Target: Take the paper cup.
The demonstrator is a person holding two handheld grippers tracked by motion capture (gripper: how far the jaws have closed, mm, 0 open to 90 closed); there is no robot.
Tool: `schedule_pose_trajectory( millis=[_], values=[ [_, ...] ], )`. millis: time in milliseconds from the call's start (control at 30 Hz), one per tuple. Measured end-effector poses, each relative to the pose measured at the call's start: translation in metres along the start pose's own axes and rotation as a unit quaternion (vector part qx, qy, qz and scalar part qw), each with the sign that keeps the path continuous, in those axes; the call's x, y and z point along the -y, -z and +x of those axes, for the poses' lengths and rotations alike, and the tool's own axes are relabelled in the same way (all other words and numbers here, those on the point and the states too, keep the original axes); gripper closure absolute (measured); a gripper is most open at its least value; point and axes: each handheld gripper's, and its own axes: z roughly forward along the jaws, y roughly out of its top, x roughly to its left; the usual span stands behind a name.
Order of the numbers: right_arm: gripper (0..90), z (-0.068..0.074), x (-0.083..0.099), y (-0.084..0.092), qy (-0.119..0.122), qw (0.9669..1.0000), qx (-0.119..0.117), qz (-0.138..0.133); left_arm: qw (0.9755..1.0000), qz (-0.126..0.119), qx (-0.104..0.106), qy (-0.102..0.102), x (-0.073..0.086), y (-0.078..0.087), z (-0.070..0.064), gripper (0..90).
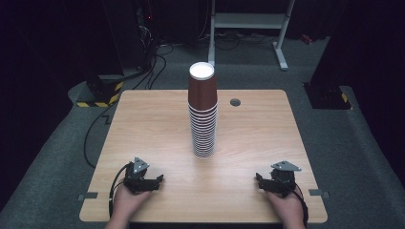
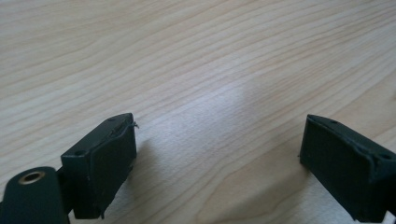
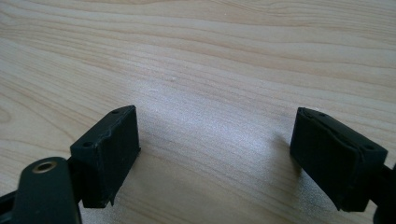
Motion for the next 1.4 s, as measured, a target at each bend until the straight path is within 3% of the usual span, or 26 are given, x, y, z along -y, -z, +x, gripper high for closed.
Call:
schedule_pose_trajectory(
  millis=[400, 433, 600, 967, 1100, 1300, 1400],
  values=[
    [15.7, 0.000, 0.000, 0.000, -0.001, 1.0000, 0.001, 0.000, 0.9990, -0.039, 0.021, 0.007, -0.005, 0.012, 0.001, 9.3],
    [15.7, 0.000, 0.000, 0.001, -0.001, 1.0000, 0.001, 0.000, 0.9981, -0.053, 0.029, 0.010, -0.006, 0.015, -0.001, 9.3],
    [15.8, 0.000, 0.001, 0.000, -0.001, 1.0000, 0.002, -0.001, 0.9952, -0.093, 0.029, 0.001, -0.018, 0.025, -0.008, 9.2],
    [15.8, 0.000, 0.000, 0.000, -0.003, 1.0000, 0.003, -0.001, 0.9906, -0.121, 0.061, -0.021, -0.036, 0.040, -0.024, 8.3],
    [15.8, 0.000, 0.000, 0.000, -0.003, 1.0000, 0.003, -0.001, 0.9901, -0.125, 0.055, -0.031, -0.043, 0.045, -0.031, 8.3],
    [15.8, 0.000, 0.001, 0.001, -0.003, 1.0000, 0.002, -0.001, 0.9898, -0.125, 0.063, -0.028, -0.056, 0.049, -0.035, 3.3],
    [15.8, -0.001, 0.000, 0.000, -0.003, 1.0000, 0.001, 0.000, 0.9871, -0.143, 0.067, -0.030, -0.067, 0.054, -0.039, 2.1]
  ],
)
